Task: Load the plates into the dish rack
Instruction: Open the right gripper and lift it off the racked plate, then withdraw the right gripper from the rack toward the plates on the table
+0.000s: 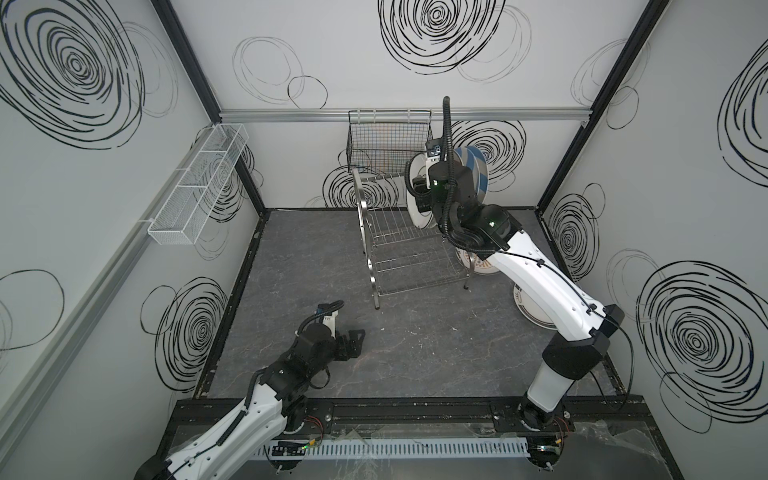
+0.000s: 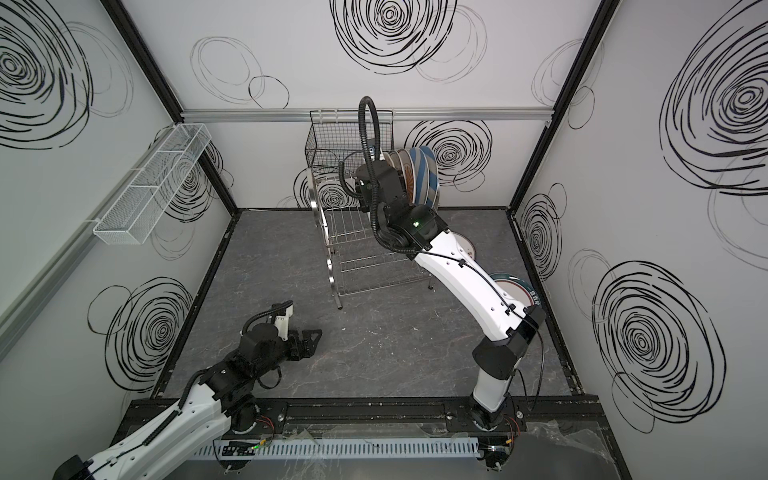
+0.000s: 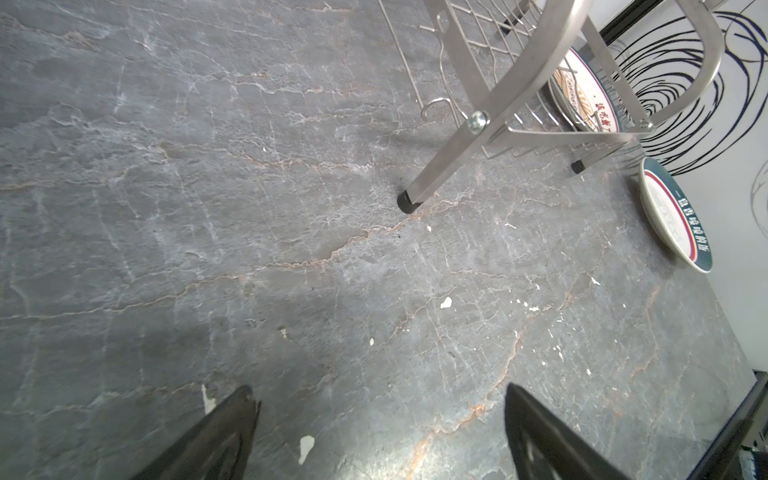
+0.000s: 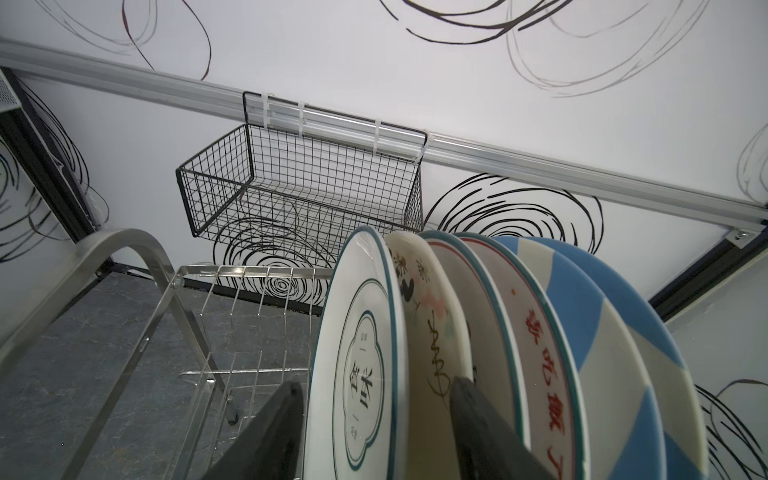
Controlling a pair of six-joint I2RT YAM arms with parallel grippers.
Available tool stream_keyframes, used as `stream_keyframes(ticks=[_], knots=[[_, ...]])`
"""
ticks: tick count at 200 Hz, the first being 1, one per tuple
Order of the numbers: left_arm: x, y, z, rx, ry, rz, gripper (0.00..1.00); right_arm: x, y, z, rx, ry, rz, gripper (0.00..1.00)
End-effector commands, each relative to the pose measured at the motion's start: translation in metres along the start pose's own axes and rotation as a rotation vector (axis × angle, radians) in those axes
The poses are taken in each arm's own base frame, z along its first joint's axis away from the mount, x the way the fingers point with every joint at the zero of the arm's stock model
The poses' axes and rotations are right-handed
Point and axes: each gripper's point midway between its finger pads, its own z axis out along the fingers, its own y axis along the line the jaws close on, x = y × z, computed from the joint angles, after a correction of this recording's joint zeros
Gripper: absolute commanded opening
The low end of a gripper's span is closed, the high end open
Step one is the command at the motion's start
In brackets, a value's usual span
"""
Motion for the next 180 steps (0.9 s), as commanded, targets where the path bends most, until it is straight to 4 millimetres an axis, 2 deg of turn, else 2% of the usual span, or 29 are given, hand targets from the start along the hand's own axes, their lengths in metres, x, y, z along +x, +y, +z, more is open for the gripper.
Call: stream_keyframes(ticks=[1, 25, 42, 78, 98, 114, 153, 180], knots=[[-0.01, -0.007, -0.001, 0.023, -0.041, 0.017, 0.96, -0.02, -0.013, -0.022, -0.006, -0.036, 0.018, 0.67], [-0.01, -0.006, -0.001, 0.021, -0.043, 0.017, 0.96, -0.027, -0.015, -0.04, -0.051, -0.051, 0.029, 0.73], [-0.01, -0.006, -0.001, 0.021, -0.044, 0.015, 0.96, -0.018, -0.021, -0.056, -0.079, -0.04, 0.031, 0.75], [-0.012, -0.006, -0.002, 0.023, -0.052, 0.014, 0.96, 0.032, -0.043, -0.096, -0.128, 0.015, 0.049, 0.76], [-0.012, -0.008, -0.003, 0.031, -0.056, 0.016, 0.96, 0.073, -0.052, -0.111, -0.155, 0.087, 0.072, 0.77], [-0.013, -0.008, -0.004, 0.035, -0.063, 0.018, 0.96, 0.118, -0.055, -0.114, -0.154, 0.178, 0.066, 0.78], [-0.015, -0.01, -0.005, 0.044, -0.075, 0.018, 0.96, 0.243, -0.075, -0.111, -0.068, 0.443, 0.104, 0.79], [-0.015, -0.01, -0.006, 0.047, -0.077, 0.019, 0.96, 0.307, -0.098, -0.1, 0.006, 0.566, 0.179, 0.79]])
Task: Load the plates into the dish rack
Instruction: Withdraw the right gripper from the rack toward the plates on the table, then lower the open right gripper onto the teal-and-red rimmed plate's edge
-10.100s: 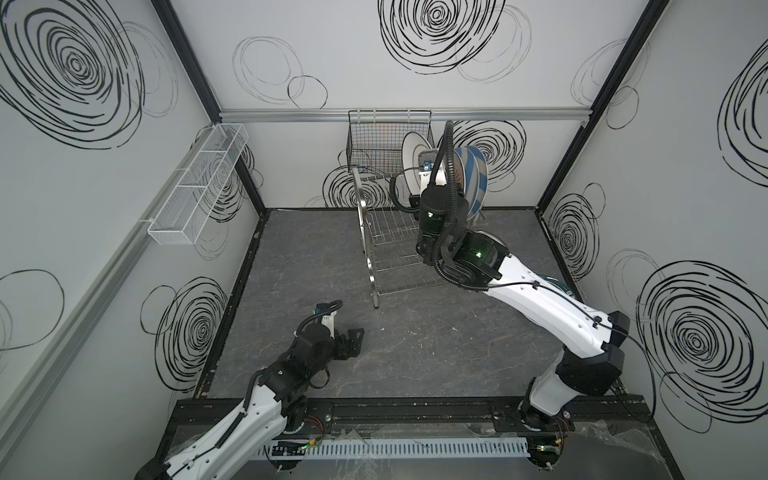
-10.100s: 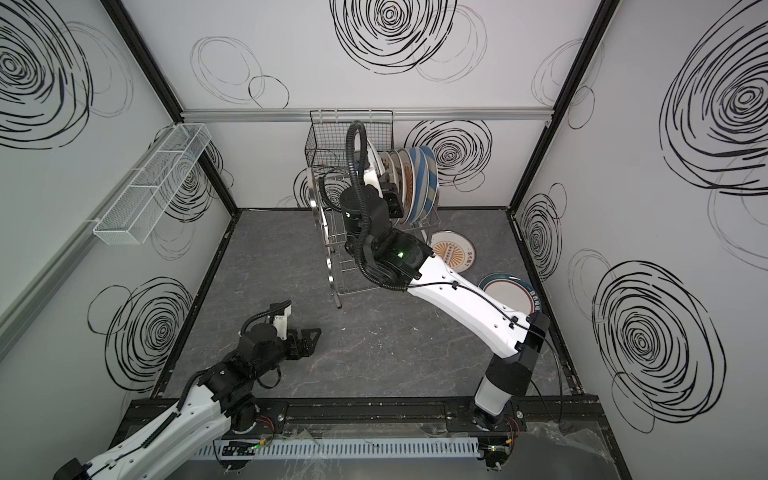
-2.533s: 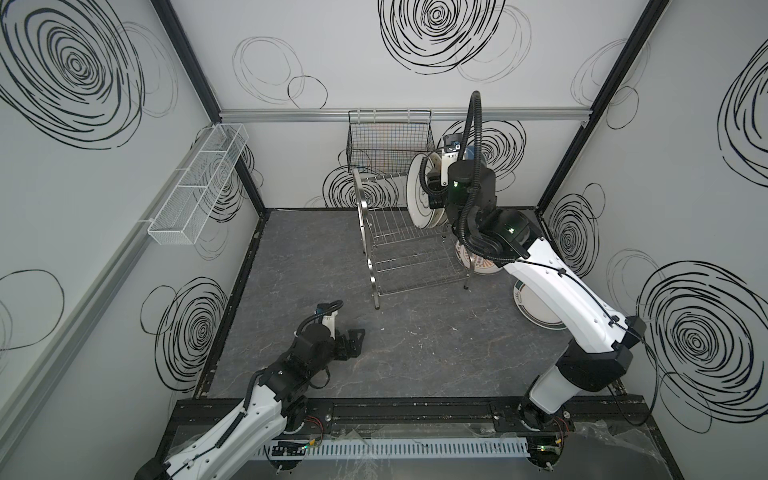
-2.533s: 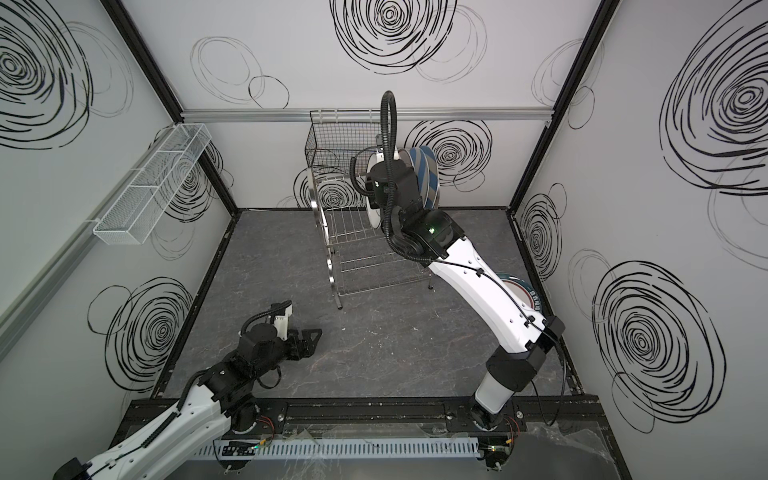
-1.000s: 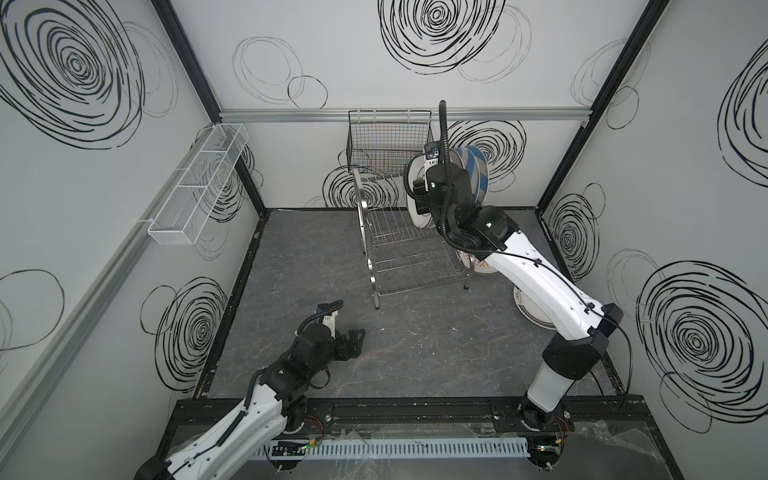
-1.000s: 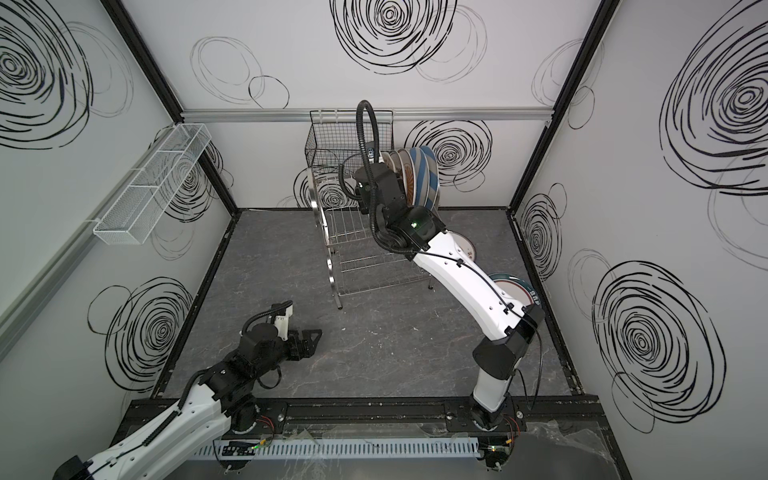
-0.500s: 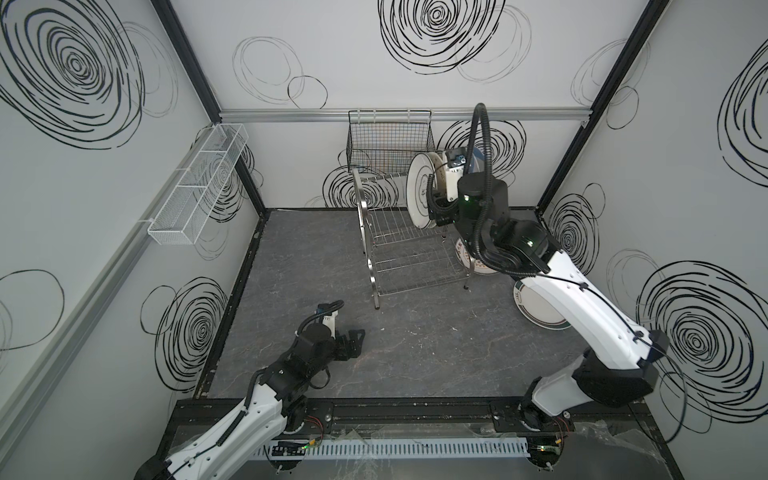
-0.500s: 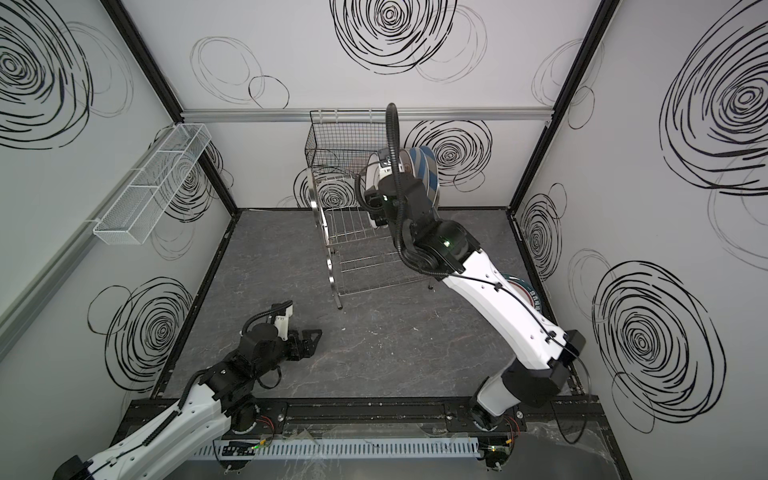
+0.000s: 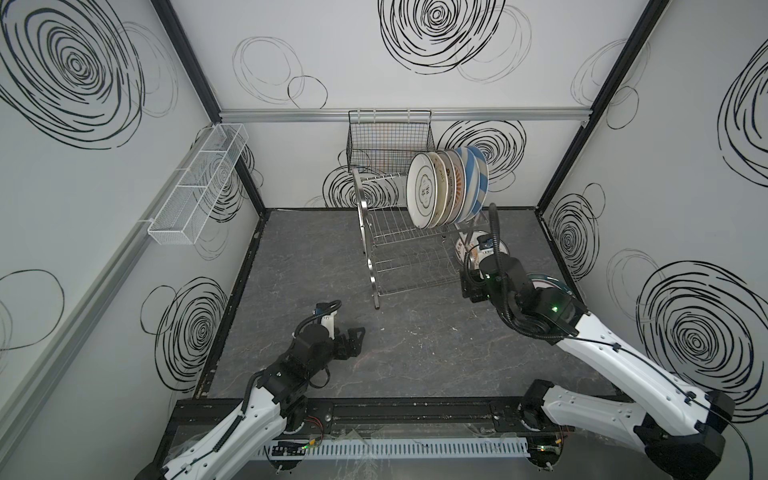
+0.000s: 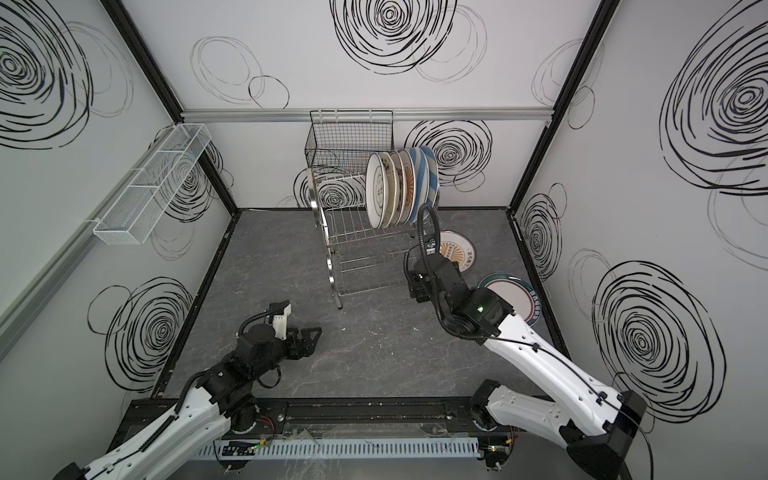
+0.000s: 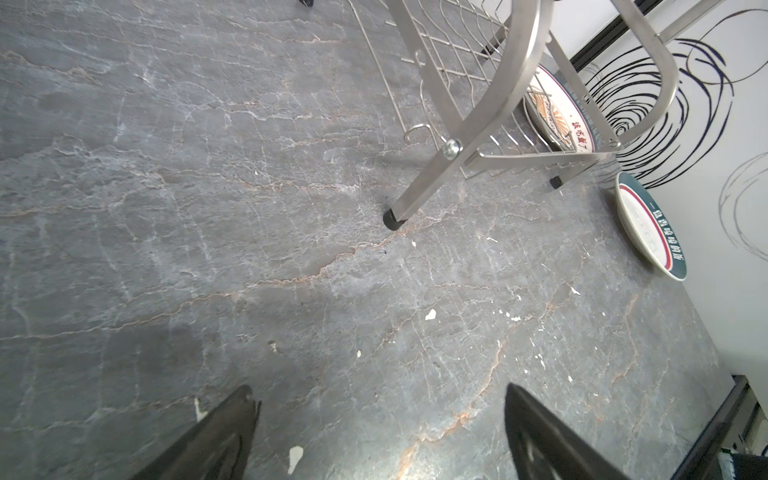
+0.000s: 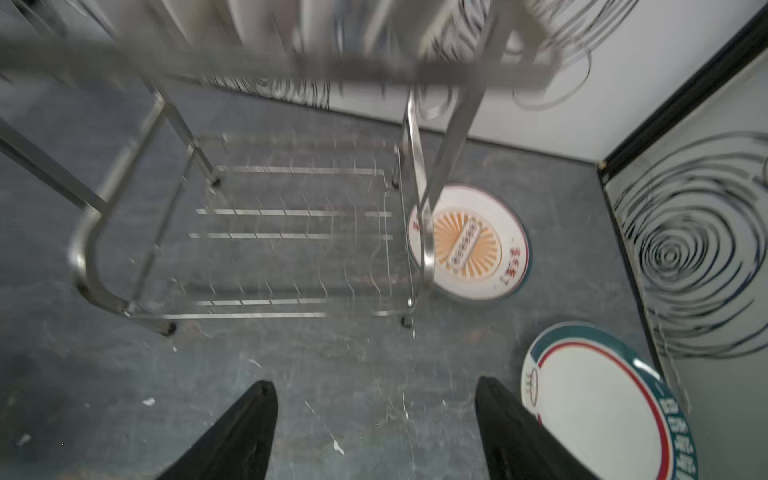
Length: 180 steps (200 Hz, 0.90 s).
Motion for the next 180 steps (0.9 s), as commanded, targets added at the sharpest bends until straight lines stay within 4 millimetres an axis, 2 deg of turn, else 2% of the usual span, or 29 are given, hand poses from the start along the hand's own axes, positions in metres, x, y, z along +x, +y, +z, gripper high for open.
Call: stream_keyframes(ticks=[1, 21, 58, 134, 151, 180], knots=[[-0.006, -0.004, 0.0, 0.016, -0.031, 0.019, 0.96, 0.039, -0.023, 0.018, 0.035, 0.101, 0.137, 0.79], [-0.004, -0.004, 0.001, 0.018, -0.023, 0.02, 0.96, 0.061, -0.052, 0.04, 0.128, 0.161, 0.203, 0.79], [-0.004, -0.004, 0.001, 0.018, -0.019, 0.021, 0.96, 0.067, -0.079, 0.064, 0.173, 0.145, 0.321, 0.81], [-0.003, -0.005, 0.002, 0.022, -0.014, 0.026, 0.96, 0.104, -0.153, 0.106, 0.318, 0.192, 0.435, 0.82], [-0.003, -0.005, 0.001, 0.023, -0.015, 0.025, 0.96, 0.109, -0.162, 0.114, 0.311, 0.213, 0.476, 0.82], [-0.004, -0.006, 0.001, 0.025, -0.016, 0.023, 0.96, 0.108, -0.162, 0.132, 0.255, 0.231, 0.573, 0.82]])
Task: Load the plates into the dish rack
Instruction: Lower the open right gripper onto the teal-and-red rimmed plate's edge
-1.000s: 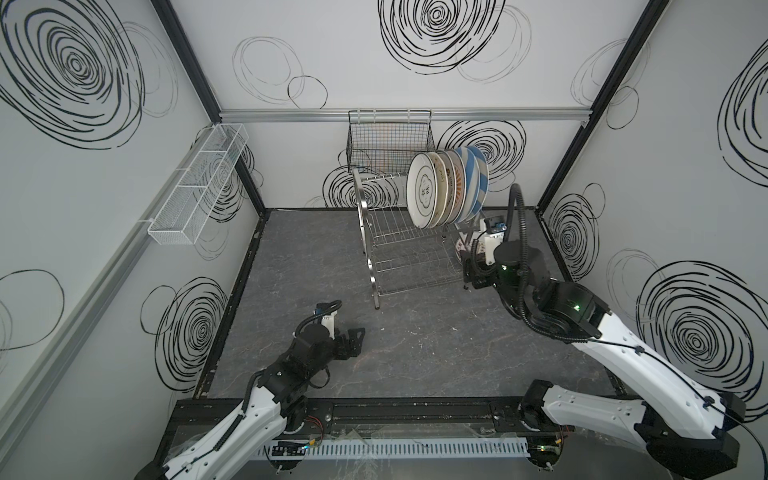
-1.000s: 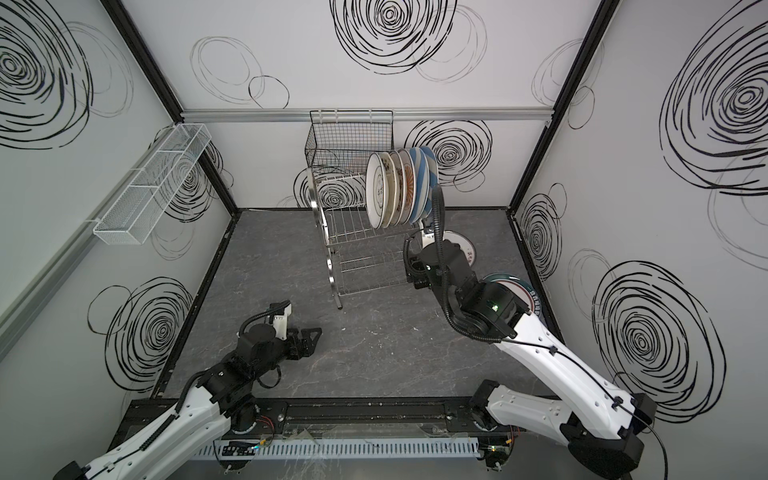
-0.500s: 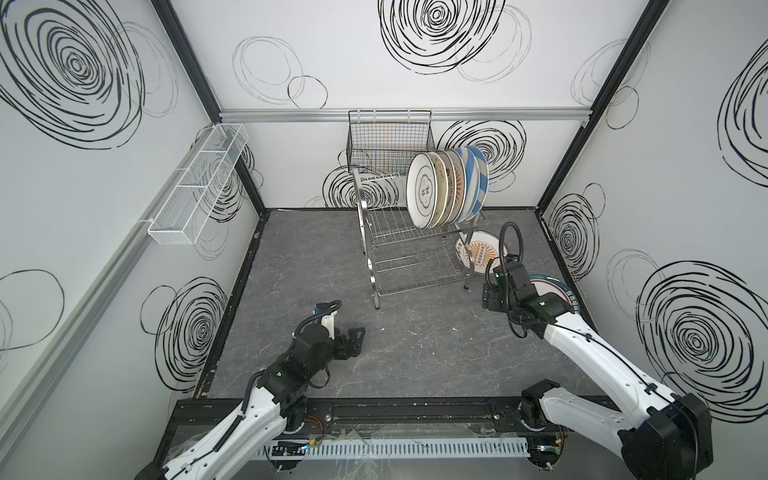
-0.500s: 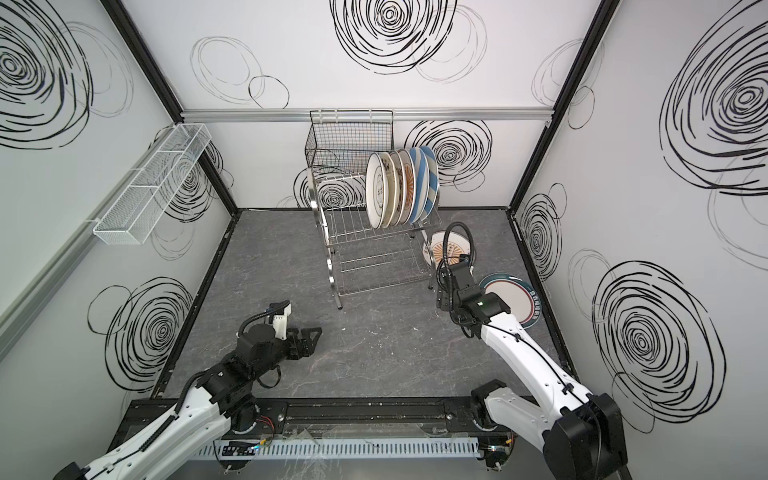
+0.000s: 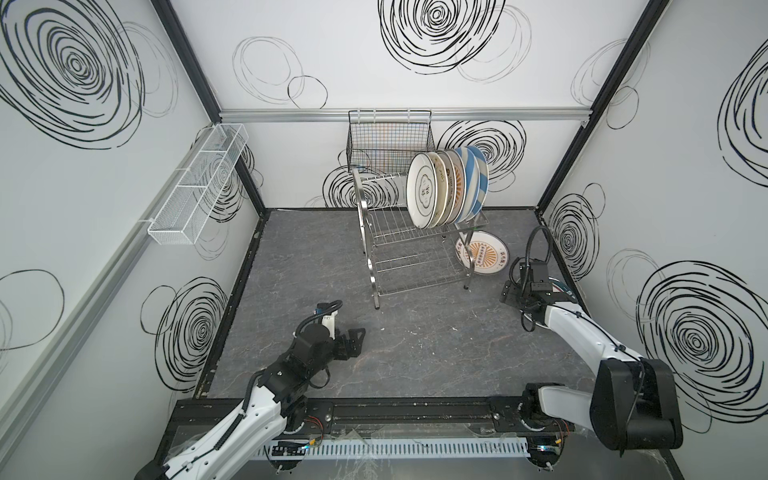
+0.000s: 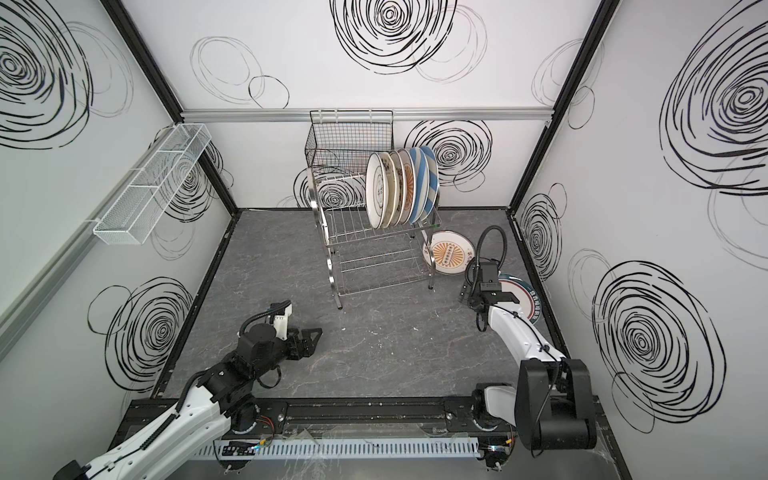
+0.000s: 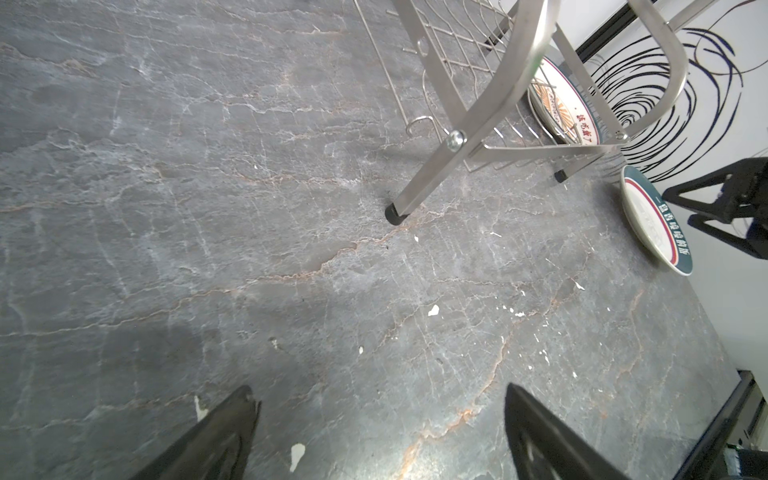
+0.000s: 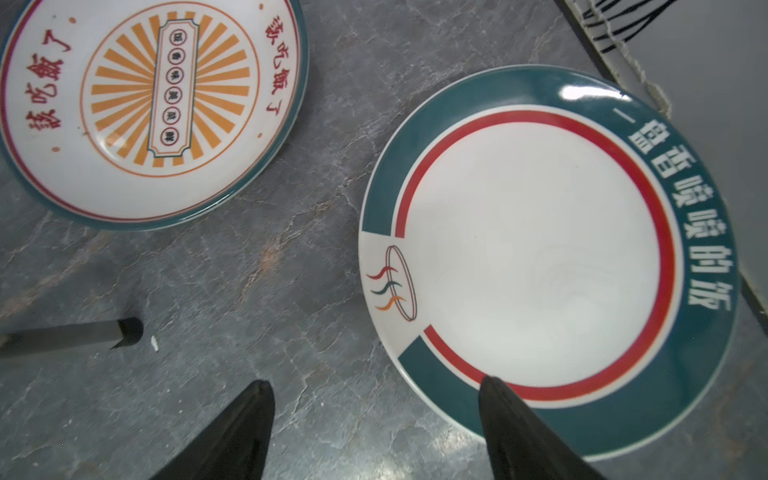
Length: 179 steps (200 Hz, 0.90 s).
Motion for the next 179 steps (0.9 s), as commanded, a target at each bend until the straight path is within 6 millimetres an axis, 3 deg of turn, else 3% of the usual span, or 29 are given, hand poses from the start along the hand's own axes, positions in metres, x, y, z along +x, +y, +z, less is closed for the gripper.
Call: stream_keyframes(ticks=[1, 72, 118, 179], knots=[[-0.006, -0.007, 0.0, 0.03, -0.03, 0.017, 0.96, -0.013, 0.016, 0.009, -0.083, -0.007, 0.053, 0.82], [-0.004, -0.005, 0.002, 0.022, -0.015, 0.018, 0.96, -0.014, 0.01, 0.043, -0.05, 0.06, 0.074, 0.82], [-0.006, -0.008, 0.0, 0.035, -0.03, 0.017, 0.96, -0.016, 0.005, 0.046, -0.054, 0.058, 0.088, 0.82], [-0.005, -0.007, 0.001, 0.032, -0.021, 0.02, 0.96, 0.004, 0.01, 0.047, -0.101, 0.126, 0.089, 0.81]])
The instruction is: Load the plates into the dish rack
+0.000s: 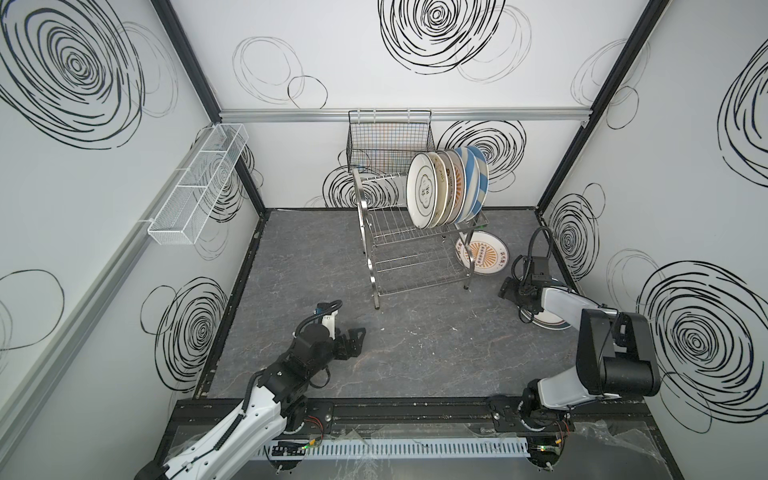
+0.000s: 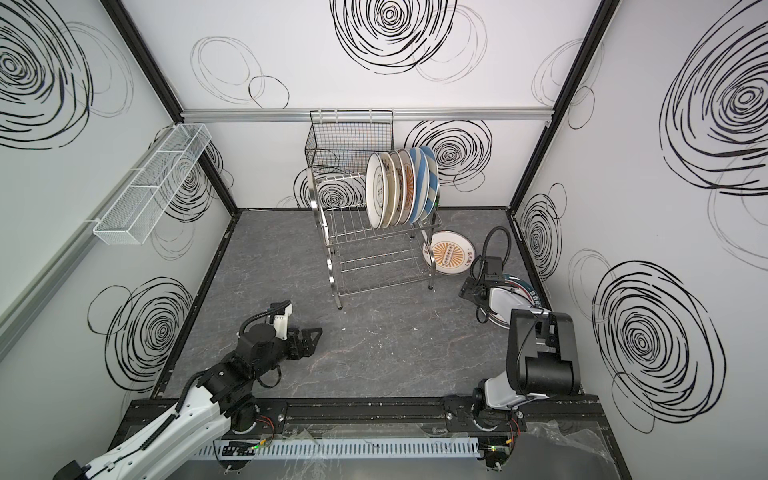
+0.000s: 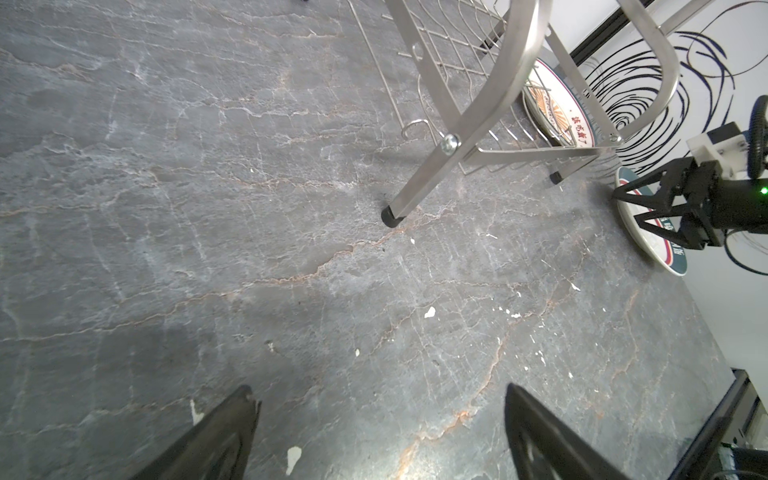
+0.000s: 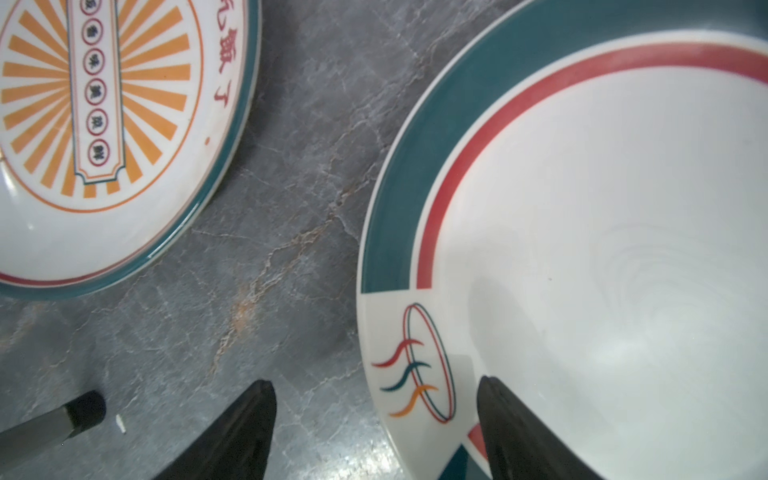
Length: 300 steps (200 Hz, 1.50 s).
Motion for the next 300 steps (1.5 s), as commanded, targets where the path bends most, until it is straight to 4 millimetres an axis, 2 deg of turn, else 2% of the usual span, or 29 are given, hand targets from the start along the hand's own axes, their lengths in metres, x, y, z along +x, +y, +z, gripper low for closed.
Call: stream_keyframes(ticks=[1, 107, 161, 239, 281, 300], knots=[[-0.004, -0.005, 0.001, 0.023, -0.019, 0.018, 0.96, 0.002, 0.004, -0.002, -0.031, 0.009, 0.007, 0.81], [-0.004, -0.006, 0.0, 0.028, -0.023, 0.019, 0.96, 0.03, 0.012, -0.002, -0.109, 0.081, 0.005, 0.81], [-0.005, -0.006, 0.0, 0.026, -0.025, 0.017, 0.96, 0.054, 0.034, -0.018, -0.209, 0.124, -0.009, 0.81], [-0.005, -0.006, -0.001, 0.027, -0.028, 0.02, 0.96, 0.109, 0.068, -0.055, -0.353, 0.169, -0.049, 0.81], [-0.006, -0.006, -0.001, 0.024, -0.029, 0.019, 0.96, 0.152, 0.085, -0.065, -0.416, 0.246, -0.116, 0.81], [-0.007, -0.006, -0.001, 0.025, -0.031, 0.006, 0.96, 0.17, 0.099, -0.073, -0.478, 0.268, -0.127, 0.8]])
